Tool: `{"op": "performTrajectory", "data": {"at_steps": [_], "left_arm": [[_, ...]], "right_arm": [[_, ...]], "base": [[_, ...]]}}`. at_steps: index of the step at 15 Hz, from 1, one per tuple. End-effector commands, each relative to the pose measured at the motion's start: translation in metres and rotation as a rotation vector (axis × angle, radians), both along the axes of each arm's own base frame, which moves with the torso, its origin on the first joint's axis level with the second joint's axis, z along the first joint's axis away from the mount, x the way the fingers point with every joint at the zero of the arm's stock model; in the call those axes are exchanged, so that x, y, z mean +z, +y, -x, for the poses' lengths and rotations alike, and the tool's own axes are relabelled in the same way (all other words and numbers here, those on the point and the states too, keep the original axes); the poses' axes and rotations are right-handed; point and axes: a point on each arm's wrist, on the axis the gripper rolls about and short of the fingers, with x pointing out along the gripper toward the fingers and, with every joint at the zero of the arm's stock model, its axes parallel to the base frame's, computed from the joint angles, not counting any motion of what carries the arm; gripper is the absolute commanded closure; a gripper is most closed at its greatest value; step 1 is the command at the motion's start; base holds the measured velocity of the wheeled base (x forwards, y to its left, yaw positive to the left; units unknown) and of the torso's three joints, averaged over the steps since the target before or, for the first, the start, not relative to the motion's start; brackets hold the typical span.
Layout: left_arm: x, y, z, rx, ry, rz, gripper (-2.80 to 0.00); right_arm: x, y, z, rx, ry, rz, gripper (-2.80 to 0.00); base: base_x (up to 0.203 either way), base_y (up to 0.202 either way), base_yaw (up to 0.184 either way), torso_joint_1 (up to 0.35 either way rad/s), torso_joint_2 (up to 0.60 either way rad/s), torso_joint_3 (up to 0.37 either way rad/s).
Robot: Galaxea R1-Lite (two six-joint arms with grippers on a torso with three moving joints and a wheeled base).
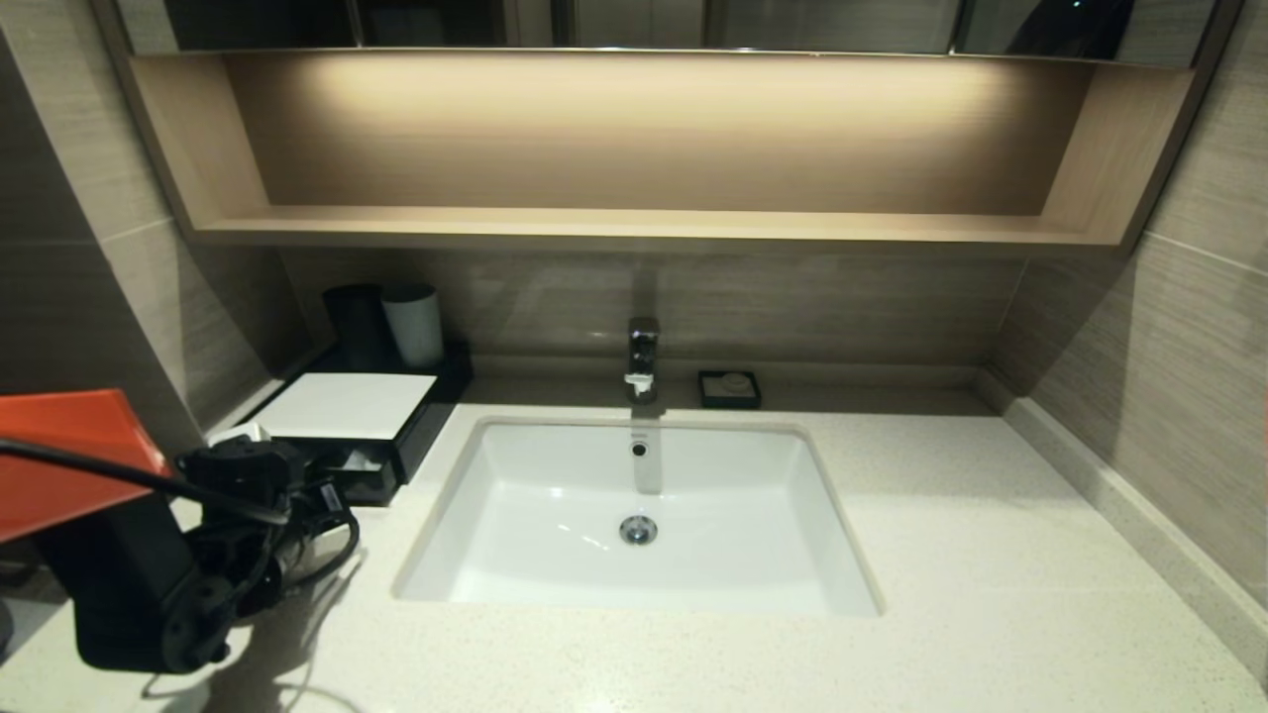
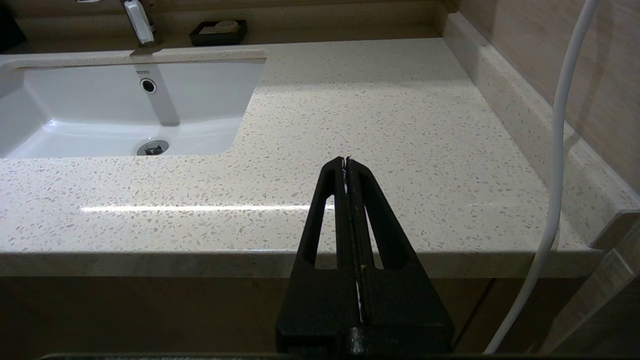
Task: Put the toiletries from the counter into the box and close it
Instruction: Close the drawer
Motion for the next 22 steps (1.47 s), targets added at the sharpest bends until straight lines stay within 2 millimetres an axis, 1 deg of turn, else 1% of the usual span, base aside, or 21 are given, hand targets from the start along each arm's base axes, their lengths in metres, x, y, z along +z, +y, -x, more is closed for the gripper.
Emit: {"op": "performTrajectory", "data": {"at_steps": [1, 22], "left_arm": [[0.000, 0.000, -0.003, 0.002, -0.011, 0.001, 0.00], [0.011, 0.000, -0.019, 0.004, -0.095, -0.005, 0.00]], "right_arm": [[0.000, 0.000, 0.000, 0.000, 0.002, 0.000, 0.00], [0.000, 0.000, 0.000, 0.001, 0.001, 0.000, 0.00]], "base": [[0.000, 0.000, 0.000, 0.000, 0.00, 0.000], [0.000, 0.000, 0.000, 0.000, 0.00, 0.000]]}}
